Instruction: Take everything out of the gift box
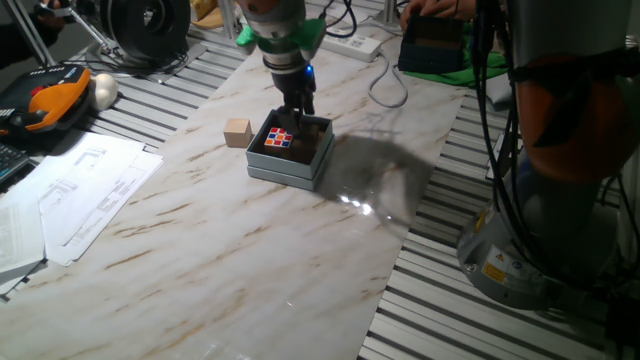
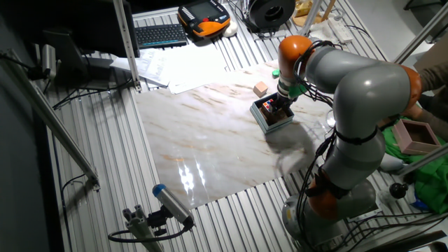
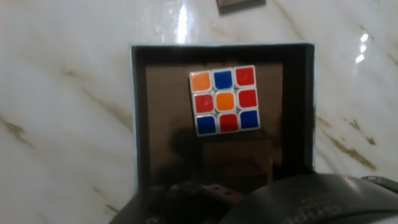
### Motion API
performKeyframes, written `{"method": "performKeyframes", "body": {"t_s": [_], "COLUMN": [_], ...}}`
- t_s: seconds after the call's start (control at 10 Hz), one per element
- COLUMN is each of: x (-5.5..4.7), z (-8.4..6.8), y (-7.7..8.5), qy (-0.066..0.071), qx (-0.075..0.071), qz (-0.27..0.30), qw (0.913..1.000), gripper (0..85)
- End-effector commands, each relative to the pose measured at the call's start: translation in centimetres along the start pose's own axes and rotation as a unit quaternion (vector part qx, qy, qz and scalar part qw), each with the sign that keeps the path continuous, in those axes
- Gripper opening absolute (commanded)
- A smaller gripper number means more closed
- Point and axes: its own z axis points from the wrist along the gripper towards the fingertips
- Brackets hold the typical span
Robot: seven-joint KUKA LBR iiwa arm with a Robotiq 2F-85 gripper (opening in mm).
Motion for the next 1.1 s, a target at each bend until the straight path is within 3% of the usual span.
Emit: {"method": "performKeyframes", "body": {"t_s": [0.0,0.1,0.4,0.7,1.0], "x": [0.0,0.1,0.4,0.3,-0.7], "z": [0.1,0.3,0.8,1.0,-0.9], "y": [0.0,0.0,-0.2,-0.5,-2.0], "qy": [0.002,0.005,-0.001,-0.005,0.014], "qx": [0.000,-0.001,-0.001,-0.001,-0.002], "qz": [-0.010,-0.016,-0.025,-0.054,-0.074], "qw": [0.9999,0.9999,0.9997,0.9985,0.9972], "gripper": [68.0,51.0,51.0,0.0,0.0]}}
